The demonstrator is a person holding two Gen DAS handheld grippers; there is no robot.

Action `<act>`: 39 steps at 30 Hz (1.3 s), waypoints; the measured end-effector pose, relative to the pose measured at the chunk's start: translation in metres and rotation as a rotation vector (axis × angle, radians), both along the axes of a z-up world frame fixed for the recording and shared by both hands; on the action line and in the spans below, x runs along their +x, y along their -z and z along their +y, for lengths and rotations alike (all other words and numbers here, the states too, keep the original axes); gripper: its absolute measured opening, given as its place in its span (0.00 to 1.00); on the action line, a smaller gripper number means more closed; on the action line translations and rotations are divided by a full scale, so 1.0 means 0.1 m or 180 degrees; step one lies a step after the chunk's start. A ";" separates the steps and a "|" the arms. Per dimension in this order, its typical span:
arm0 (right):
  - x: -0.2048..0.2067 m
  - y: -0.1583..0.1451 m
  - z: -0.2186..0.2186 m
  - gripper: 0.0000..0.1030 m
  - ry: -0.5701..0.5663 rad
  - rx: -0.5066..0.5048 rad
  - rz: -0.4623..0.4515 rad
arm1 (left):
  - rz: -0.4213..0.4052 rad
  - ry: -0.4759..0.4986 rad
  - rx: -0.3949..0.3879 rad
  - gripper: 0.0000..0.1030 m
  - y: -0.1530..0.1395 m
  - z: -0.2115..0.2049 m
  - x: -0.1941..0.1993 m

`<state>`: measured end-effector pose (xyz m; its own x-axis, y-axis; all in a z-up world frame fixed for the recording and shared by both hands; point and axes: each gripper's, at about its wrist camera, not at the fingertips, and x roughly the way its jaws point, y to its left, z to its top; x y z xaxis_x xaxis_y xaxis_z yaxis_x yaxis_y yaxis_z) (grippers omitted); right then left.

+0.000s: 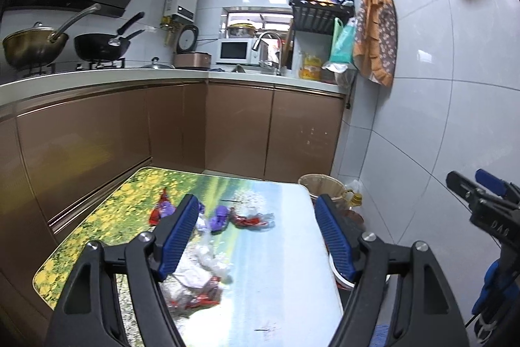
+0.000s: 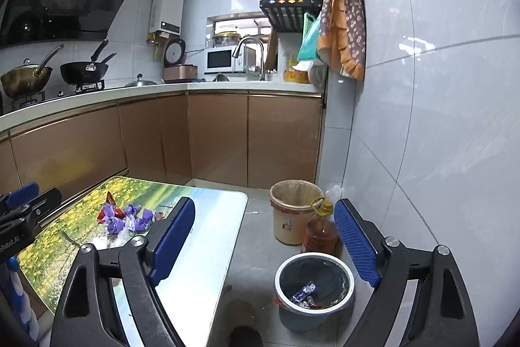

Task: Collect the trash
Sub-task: 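Withdraw both open tools from the bin back toward the table, then move both open tools over the white tissues and plastic bags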

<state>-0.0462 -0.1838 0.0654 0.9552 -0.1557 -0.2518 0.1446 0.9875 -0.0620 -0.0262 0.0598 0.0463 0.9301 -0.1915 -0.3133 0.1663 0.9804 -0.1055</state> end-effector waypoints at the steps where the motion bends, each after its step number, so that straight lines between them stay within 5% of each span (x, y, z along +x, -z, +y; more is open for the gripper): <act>1: -0.01 -0.01 0.02 0.87 0.0000 -0.0018 -0.0010 | -0.0001 -0.0013 -0.0010 0.71 0.00 0.04 0.00; 19: -0.10 -0.20 0.56 0.99 0.0108 -0.0348 -0.0238 | 0.0047 -0.0386 -0.0162 0.72 0.17 0.76 -0.06; 39: 0.18 -0.16 0.79 1.00 -0.0363 -0.0266 -0.0233 | 0.0129 -0.0695 -0.0151 0.72 0.42 1.16 0.17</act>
<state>-0.0283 -0.1052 0.0816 0.9832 -0.0627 -0.1716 0.0391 0.9897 -0.1381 -0.0088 0.1761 0.0041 0.9379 -0.0025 -0.3468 -0.0545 0.9865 -0.1545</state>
